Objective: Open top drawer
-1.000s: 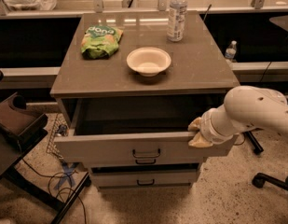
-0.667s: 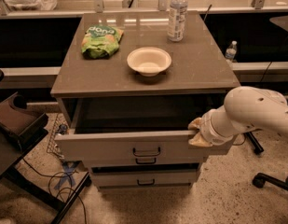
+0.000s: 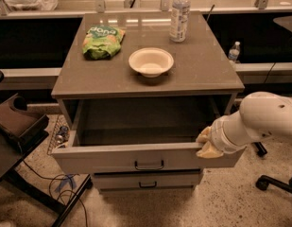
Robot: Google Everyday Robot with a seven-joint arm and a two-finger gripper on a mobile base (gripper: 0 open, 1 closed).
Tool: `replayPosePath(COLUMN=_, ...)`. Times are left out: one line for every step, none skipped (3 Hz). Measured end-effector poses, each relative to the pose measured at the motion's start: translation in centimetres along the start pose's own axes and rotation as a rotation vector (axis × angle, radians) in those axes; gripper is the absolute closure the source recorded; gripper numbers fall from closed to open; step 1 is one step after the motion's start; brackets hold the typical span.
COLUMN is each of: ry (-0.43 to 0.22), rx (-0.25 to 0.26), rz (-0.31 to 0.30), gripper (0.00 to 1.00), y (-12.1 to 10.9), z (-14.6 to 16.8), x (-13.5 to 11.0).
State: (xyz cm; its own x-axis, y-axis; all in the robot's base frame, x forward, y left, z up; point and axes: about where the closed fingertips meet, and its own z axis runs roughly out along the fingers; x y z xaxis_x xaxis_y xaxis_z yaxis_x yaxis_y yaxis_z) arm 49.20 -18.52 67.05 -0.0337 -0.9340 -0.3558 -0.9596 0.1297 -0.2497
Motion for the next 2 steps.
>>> replayPosePath(ry=0.0, rx=0.0, rz=0.0, gripper=1.0, y=0.0, z=-0.1, x=0.0)
replayPosePath(ry=-0.057, rx=-0.004, rz=-0.007, gripper=1.0, y=2.4, z=-1.8, x=1.0)
